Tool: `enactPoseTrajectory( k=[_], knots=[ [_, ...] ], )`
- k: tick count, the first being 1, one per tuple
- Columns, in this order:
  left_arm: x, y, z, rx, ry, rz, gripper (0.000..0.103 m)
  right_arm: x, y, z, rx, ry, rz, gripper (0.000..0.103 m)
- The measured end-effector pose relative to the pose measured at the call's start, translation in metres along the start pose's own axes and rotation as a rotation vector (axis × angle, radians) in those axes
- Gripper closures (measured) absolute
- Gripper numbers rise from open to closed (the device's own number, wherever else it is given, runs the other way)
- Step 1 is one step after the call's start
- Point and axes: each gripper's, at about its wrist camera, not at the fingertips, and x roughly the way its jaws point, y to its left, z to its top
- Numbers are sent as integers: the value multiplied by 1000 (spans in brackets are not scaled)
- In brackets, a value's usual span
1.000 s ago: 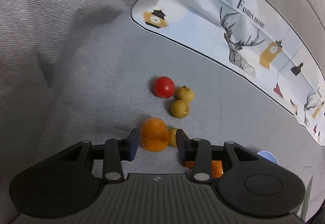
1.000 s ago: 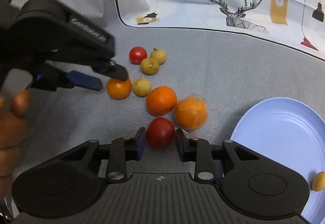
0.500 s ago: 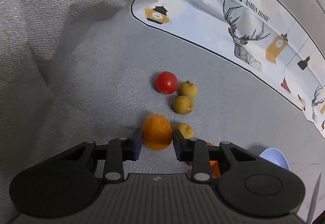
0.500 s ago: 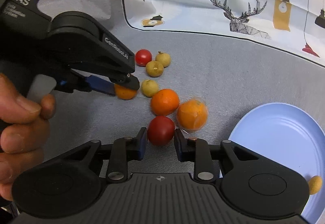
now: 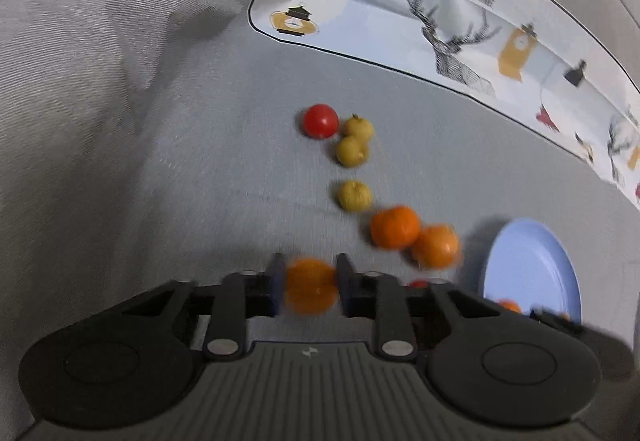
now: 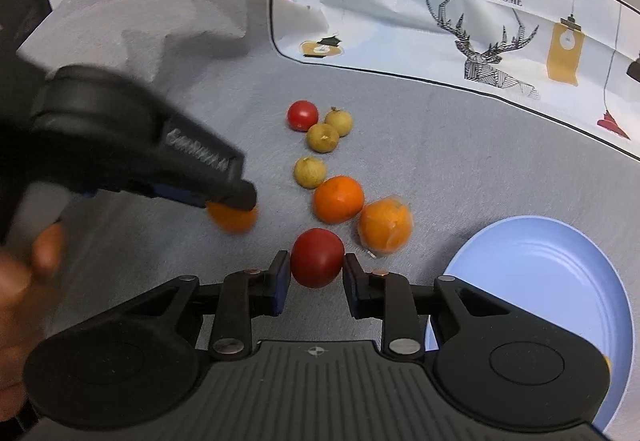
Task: Organize fruits
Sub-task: 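Grasp another orange with left gripper while right gripper approaches a red tomato, then hold the orange in left gripper while right gripper closes around the red tomato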
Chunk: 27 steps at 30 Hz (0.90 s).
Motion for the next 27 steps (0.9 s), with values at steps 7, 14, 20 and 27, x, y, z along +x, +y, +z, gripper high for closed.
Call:
enactPoseTrajectory(
  k=[7,14,20,27],
  knots=[
    [7,4,-6,-4,52,-58,72,6,2,-6,-30,60,18,73],
    [15,-1,-2,2,62,-66,71,11,1,-9,-39,90,26,73],
    [21,-9,-1,40,67,-43,63,13,2,-7,-40,102,34,73],
    [34,-18,-5,92,109,-20,55,16,1,-6,-44,109,28,73]
  ],
)
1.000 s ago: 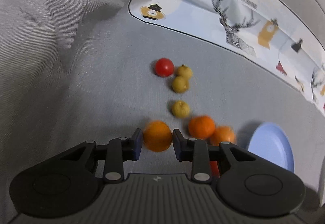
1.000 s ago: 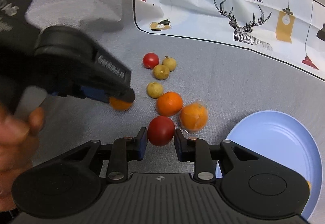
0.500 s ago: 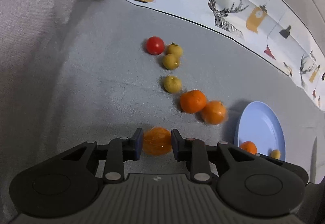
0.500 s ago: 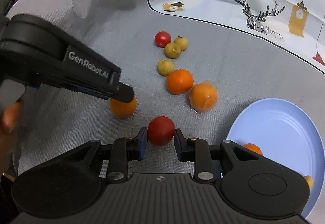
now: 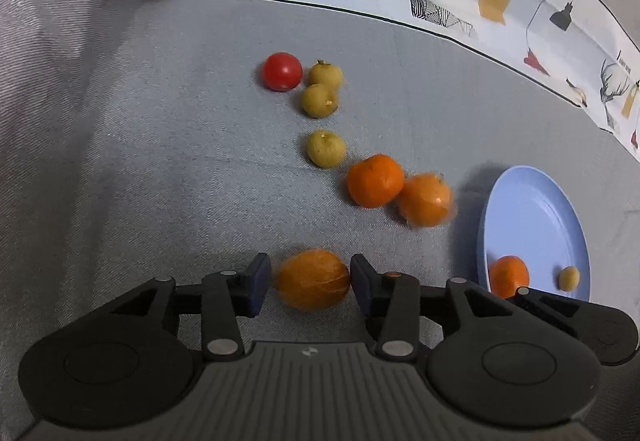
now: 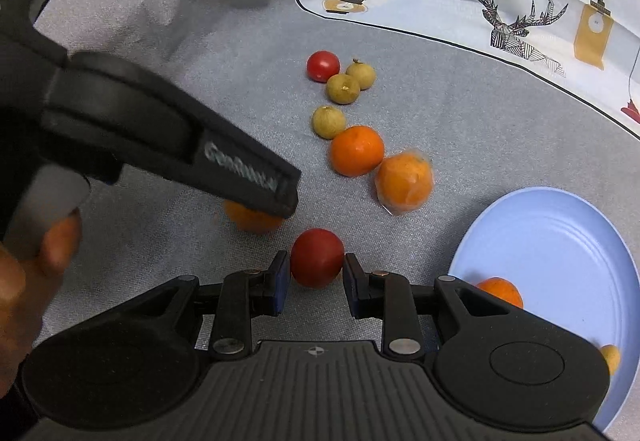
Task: Organize fruits
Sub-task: 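Hold the orange in left gripper while right gripper closes around the red tomato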
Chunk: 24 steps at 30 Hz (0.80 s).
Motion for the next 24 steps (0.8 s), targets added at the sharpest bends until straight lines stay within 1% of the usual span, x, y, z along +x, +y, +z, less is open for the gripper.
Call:
enactPoseTrajectory(
  k=[5,8,14,18,24],
  knots=[
    [2,-1,0,6,6,5,56,0,1,-1,-6,2,-2,73],
    [1,-3,0,17,5,4,59,-1,3,-2,-8,2,-2,73],
    [-6,0,2,-6,-27,17,59,0,4,0,-12,0,-4,73],
    [-2,-2,1,3,-1,22,59,2,3,-1,-11,10,-7,73],
    [0,-2,1,-1,4,21,59,4,4,1,-15,11,-6,73]
  ],
)
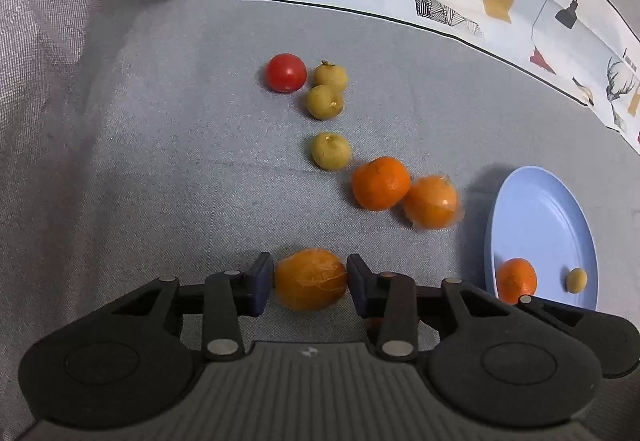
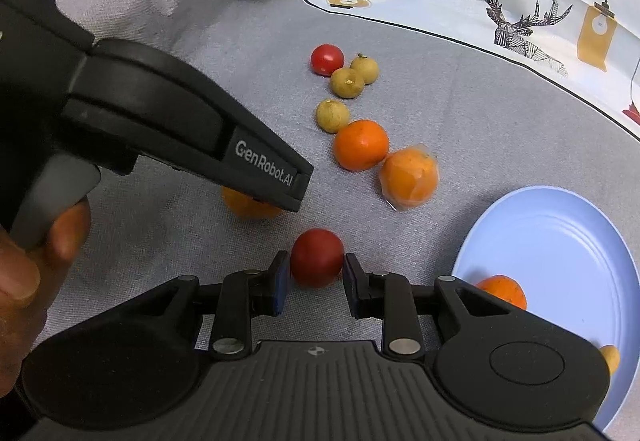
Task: Organize fruits
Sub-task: 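Hold the orange in left gripper while right gripper closes around the red tomato, then carry the orange in left gripper and tomato in right gripper over the blue plate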
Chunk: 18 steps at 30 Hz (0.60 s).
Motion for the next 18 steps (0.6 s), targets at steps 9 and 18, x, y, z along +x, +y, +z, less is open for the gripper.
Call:
enactPoseTrajectory(
  k=[9,18],
  knots=[
    [2,-2,0,12,12,7,59,0,1,-1,1,0,-1,73],
    [-5,-2,1,9,-20,11,59,-6,0,0,2,-31,-9,73]
  ],
)
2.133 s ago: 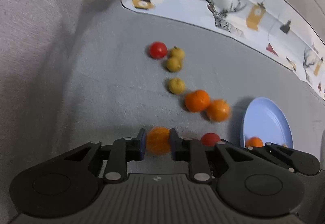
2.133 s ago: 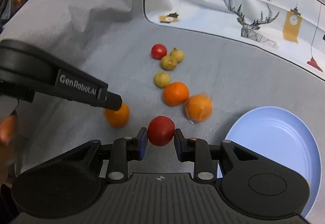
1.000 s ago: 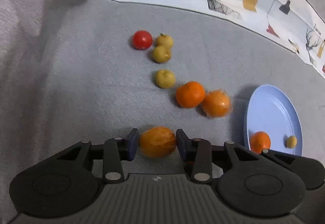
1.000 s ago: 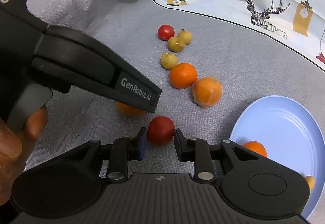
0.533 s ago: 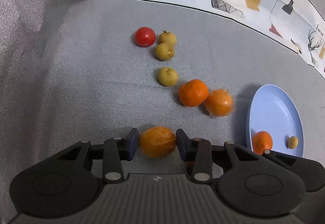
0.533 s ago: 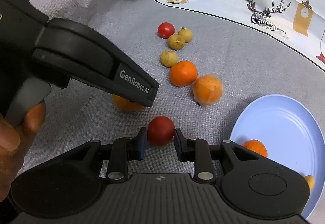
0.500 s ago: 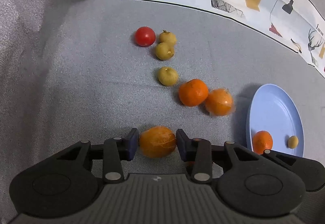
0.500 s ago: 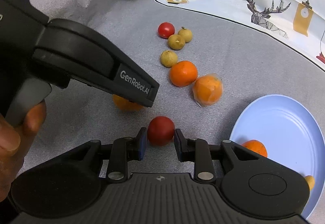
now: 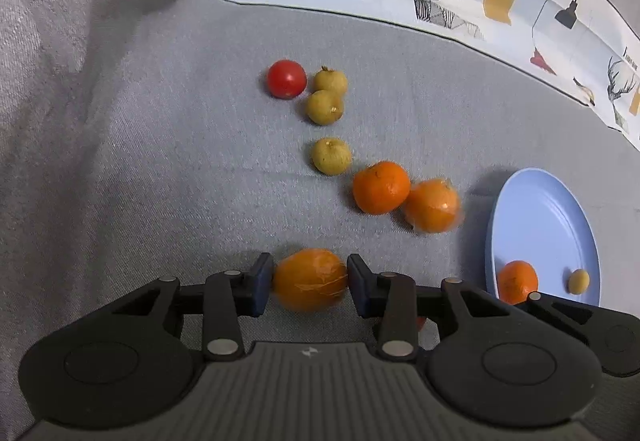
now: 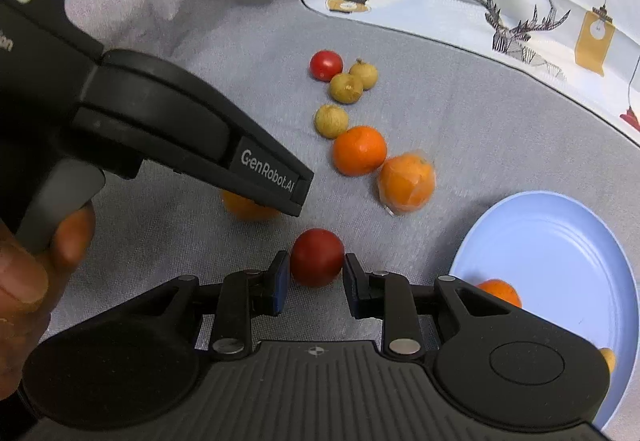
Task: Organize fruits
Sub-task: 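Carry the orange in left gripper and tomato in right gripper over the blue plate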
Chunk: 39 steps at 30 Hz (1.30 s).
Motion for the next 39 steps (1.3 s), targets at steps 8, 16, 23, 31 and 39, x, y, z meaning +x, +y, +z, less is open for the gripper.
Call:
enactPoseTrajectory(
  k=[8,16,23,31,39],
  knots=[
    [-19,1,5,-17,-106,-7,59,-28,-7,5,-9,-117,5,73],
    [-32,-3,9,-39,-184,-50,59,-55,-31,5,32,-212,-34,73],
    [-43,-8,12,-54,-257,-110,59,-75,-69,0,104,-261,-122,73],
    [-51,-25,13,-28,-306,-186,59,-97,-118,-18,195,-284,-217,73],
    [-49,-71,5,108,-324,-251,59,-115,-157,-39,286,-293,-288,73]
  ],
)
